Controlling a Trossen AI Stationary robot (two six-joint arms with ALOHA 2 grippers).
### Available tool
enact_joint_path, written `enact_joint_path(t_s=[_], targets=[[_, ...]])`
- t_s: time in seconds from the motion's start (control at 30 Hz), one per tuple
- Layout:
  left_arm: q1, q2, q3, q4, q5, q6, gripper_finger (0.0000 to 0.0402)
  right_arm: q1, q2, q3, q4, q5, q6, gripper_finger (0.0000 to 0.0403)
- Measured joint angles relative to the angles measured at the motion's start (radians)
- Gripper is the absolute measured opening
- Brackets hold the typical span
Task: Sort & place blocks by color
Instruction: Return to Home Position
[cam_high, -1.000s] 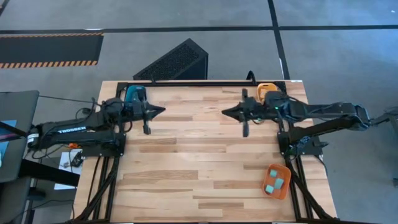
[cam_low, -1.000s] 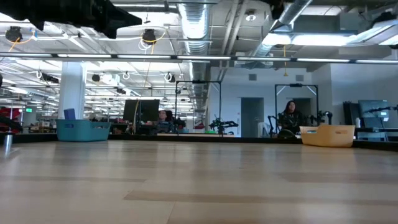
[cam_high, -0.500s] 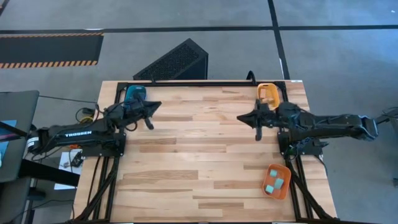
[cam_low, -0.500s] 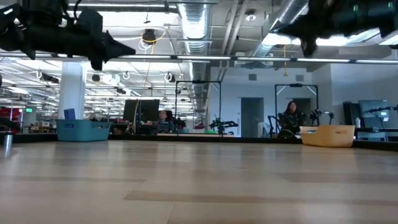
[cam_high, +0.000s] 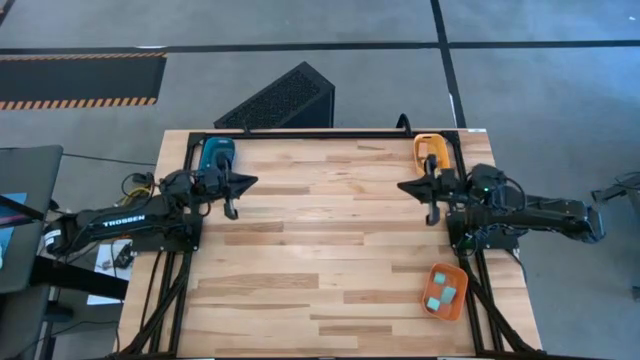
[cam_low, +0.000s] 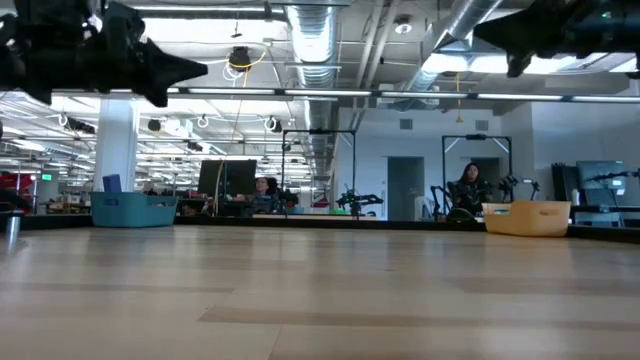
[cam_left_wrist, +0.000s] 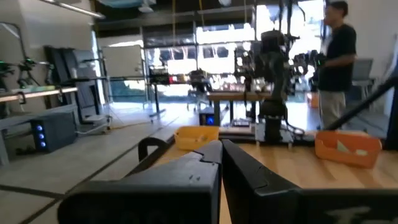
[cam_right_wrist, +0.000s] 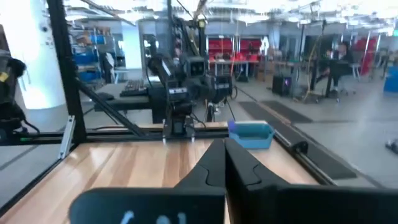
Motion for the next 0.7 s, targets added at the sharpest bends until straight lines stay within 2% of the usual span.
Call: enact_joint_path(t_s=[0.17,0.43,0.6,0.7], targets=[[0.000,-0.057,-0.075,0.093,-0.015,-0.043,0.0000,0.001,-0.119,-0.070,-0.012,-0.049,0.031,0.0005],[0.000,-0.087,-0.074,0.049,0.002,-0.017,0.0000,0.003,-0.255,-0.204,0.068,-0.091,0.108,0.0004],[-0.004,-0.087,-0.076,-0.116,0.060,-0.019,0.0000,0.011,-0.292,-0.300,0.105,-0.161,0.180,0.0003],[-0.032,-0.069,-0.076,-0.241,0.091,-0.020,0.0000,0.057,-0.294,-0.300,0.024,-0.178,0.211,0.0003]])
